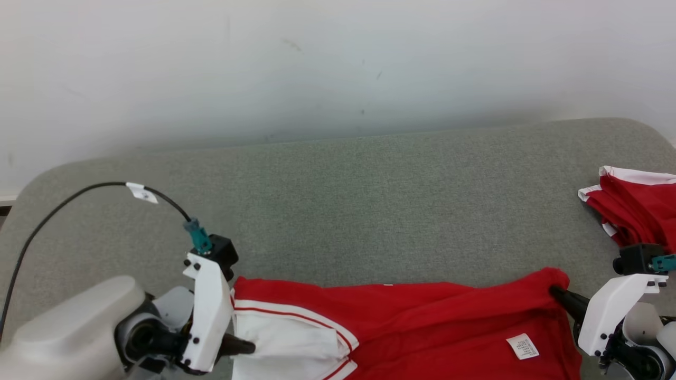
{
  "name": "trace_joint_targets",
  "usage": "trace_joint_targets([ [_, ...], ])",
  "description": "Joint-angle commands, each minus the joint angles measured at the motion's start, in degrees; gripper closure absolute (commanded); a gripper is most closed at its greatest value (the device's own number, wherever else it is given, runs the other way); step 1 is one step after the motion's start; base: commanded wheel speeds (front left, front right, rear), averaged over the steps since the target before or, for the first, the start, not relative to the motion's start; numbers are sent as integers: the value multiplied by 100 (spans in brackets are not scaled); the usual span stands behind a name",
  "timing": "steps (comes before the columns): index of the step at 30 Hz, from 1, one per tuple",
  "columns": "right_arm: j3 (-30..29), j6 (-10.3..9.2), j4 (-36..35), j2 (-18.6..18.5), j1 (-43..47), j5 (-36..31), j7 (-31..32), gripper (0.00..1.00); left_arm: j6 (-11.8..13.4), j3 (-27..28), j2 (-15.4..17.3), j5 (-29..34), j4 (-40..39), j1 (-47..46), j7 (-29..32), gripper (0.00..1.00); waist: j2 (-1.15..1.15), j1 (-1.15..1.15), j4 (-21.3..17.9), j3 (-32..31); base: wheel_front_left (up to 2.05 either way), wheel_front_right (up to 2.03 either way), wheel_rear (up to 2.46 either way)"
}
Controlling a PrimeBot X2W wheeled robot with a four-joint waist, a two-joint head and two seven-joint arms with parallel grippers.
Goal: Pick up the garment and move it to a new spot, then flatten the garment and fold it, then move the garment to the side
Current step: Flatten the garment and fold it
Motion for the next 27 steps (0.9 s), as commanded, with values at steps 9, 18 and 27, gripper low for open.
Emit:
trace_joint_targets([
  [9, 304, -12, 196, -122, 132, 10, 243, 0, -33, -18, -94, -57, 241, 439, -54, 0, 0, 1, -49, -92, 0, 0, 0],
  [18, 310, -11, -28, -441, 105, 91, 54, 0, -47, 208, -12, 52, 236, 345, -509, 0, 0, 1, -34, -279, 0, 0, 0],
  [27, -219, -11, -633, -620, 99, -102, -1336, 0, 209, 809, 135, 666, 129, 408, -2350, 0, 0, 1, -17, -418, 0, 0, 0],
])
